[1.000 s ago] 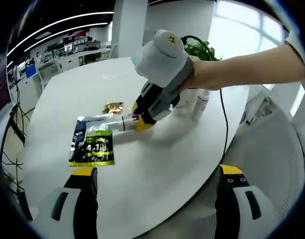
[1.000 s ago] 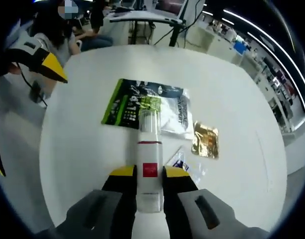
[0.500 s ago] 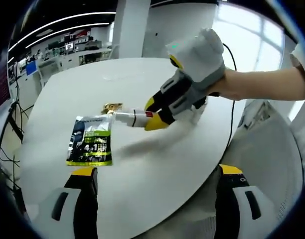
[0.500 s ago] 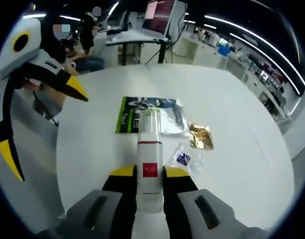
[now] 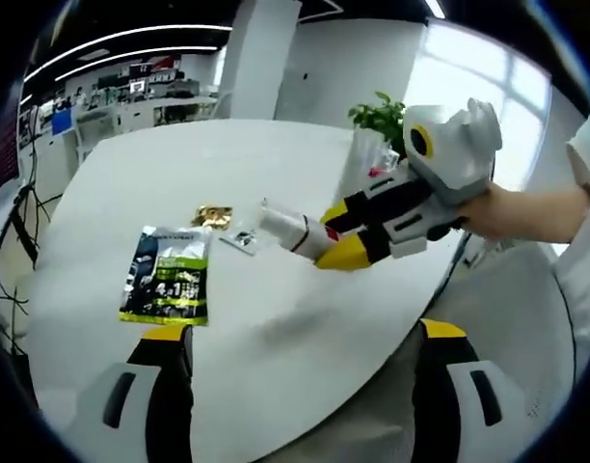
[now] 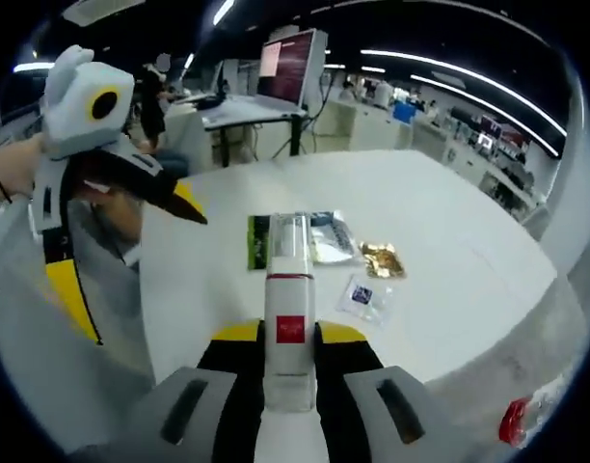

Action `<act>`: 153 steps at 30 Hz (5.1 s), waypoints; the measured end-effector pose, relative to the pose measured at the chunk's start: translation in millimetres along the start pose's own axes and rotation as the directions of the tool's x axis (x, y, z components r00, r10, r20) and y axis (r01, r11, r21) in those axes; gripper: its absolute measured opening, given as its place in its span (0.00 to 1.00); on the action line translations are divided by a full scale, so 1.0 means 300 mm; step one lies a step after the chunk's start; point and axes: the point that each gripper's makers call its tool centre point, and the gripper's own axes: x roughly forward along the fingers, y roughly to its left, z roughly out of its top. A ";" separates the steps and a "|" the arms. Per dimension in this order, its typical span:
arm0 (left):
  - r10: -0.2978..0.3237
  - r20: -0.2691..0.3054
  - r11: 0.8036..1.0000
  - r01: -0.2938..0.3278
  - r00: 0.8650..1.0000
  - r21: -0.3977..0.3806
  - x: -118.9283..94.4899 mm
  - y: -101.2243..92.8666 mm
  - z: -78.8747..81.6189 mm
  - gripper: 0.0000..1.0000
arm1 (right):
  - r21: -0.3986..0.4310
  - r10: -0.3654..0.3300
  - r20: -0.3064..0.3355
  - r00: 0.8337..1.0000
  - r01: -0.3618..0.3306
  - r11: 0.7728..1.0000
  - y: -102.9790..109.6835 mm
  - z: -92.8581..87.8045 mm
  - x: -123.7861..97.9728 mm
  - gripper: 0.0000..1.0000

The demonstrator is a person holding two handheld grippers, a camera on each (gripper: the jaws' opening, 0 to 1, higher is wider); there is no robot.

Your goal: Arrange the skincare products in the storage area until every visible bottle or jar stands upright without overlapping.

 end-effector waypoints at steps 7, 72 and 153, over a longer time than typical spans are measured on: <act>-0.066 0.056 0.996 0.069 0.996 -0.058 -0.006 -0.038 0.033 0.86 | 0.035 -0.010 0.029 1.000 0.009 0.999 0.050 -0.022 -0.062 0.19; -0.355 0.241 0.935 0.343 0.903 0.092 -0.130 -0.278 0.327 0.15 | 0.015 0.202 0.327 0.923 -0.219 0.976 0.241 0.219 -0.300 0.23; -0.433 -0.175 0.569 0.419 0.884 0.708 -0.128 -0.522 0.298 0.19 | -0.154 0.212 0.231 0.950 -0.180 0.972 0.218 0.125 -0.406 0.21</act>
